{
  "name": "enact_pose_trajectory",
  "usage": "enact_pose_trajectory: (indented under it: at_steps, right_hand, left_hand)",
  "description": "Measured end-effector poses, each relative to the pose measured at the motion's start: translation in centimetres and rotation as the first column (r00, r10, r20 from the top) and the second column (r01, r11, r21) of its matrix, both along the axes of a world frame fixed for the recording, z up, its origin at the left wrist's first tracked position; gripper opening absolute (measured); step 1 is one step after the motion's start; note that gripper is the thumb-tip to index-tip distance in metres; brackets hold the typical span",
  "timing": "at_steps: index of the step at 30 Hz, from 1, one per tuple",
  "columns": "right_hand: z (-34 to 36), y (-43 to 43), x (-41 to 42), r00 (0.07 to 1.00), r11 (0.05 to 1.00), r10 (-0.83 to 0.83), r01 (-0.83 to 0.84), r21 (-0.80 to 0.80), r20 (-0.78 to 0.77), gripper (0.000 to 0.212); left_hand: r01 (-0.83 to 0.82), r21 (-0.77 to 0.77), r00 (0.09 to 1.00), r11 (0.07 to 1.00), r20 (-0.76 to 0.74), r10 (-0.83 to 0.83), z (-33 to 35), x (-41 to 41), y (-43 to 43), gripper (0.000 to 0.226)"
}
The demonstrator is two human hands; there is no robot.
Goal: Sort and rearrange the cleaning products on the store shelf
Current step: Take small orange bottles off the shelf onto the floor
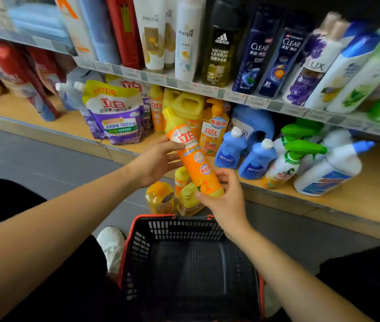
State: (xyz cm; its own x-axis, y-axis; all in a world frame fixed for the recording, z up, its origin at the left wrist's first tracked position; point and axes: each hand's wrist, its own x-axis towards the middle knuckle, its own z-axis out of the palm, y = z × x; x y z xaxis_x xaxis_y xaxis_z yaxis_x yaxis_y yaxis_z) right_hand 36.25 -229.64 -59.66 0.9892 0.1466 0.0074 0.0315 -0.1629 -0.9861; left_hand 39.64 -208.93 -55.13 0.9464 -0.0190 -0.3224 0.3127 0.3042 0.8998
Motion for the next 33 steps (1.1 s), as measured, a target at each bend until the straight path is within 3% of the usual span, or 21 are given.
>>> enact_pose_trajectory:
  at_steps: [6, 9, 11, 13, 18, 20, 24, 26, 28, 30, 33]
  right_hand:
    - [-0.8, 0.3, 0.3, 0.997, 0.998, -0.035, 0.038, 0.048, -0.066, 0.057]
    - [-0.9, 0.6, 0.5, 0.956, 0.950, 0.049, 0.045, 0.308, -0.291, 0.050]
    - [-0.7, 0.4, 0.8, 0.879, 0.842, 0.207, 0.064, 0.536, -0.430, 0.045]
    - [-0.5, 0.0, 1.3, 0.796, 0.769, 0.333, 0.081, 0.635, -0.505, 0.032]
    - [-0.2, 0.0, 2.1, 0.666, 0.733, 0.481, 0.051, 0.678, -0.570, 0.050]
    - [-0.4, 0.2, 2.1, 0.631, 0.735, 0.501, 0.051, 0.676, -0.592, 0.055]
    - [-0.9, -0.1, 2.2, 0.654, 0.863, 0.418, -0.069, 0.501, -0.631, 0.051]
    - [-1.3, -0.2, 2.3, 0.753, 0.942, 0.303, -0.145, 0.301, -0.584, 0.038]
    - [-1.3, -0.3, 2.7, 0.884, 0.984, 0.174, -0.141, 0.109, -0.435, 0.032]
    - [-0.2, -0.4, 3.5, 0.964, 0.992, 0.110, -0.090, 0.091, -0.243, 0.033]
    - [2.5, -0.8, 4.6, 0.994, 0.989, 0.107, -0.108, 0.099, 0.015, 0.039]
  left_hand:
    - [-0.008, -0.047, 1.000, 0.999, -0.021, 0.007, -1.3, 0.9, -0.3, 0.032]
    - [-0.015, -0.126, 1.000, 0.992, -0.001, 0.015, -1.4, 1.2, 0.0, 0.038]
    - [-0.043, -0.190, 0.999, 0.981, 0.002, 0.044, -1.3, 1.3, 0.1, 0.048]
    - [-0.089, -0.186, 0.996, 0.978, -0.008, 0.090, -1.4, 1.4, 0.3, 0.052]
    - [-0.071, -0.053, 0.997, 0.996, -0.005, 0.071, -1.1, 1.2, 0.6, 0.041]
    - [-0.071, -0.067, 0.997, 0.995, -0.015, 0.070, -1.0, 1.2, 0.5, 0.040]
    - [-0.080, -0.110, 0.997, 0.991, -0.004, 0.080, -0.6, 0.9, 0.1, 0.054]
    - [-0.092, -0.061, 0.995, 0.994, 0.033, 0.094, -0.3, 0.6, -0.1, 0.064]
    - [-0.082, 0.087, 0.991, 0.993, 0.114, 0.072, -0.2, 0.1, -0.5, 0.072]
    - [-0.064, 0.310, 0.970, 0.949, 0.243, -0.014, -0.4, -0.5, -1.1, 0.071]
    - [-0.035, 0.548, 0.916, 0.836, 0.352, -0.192, -1.3, -1.2, -1.9, 0.069]
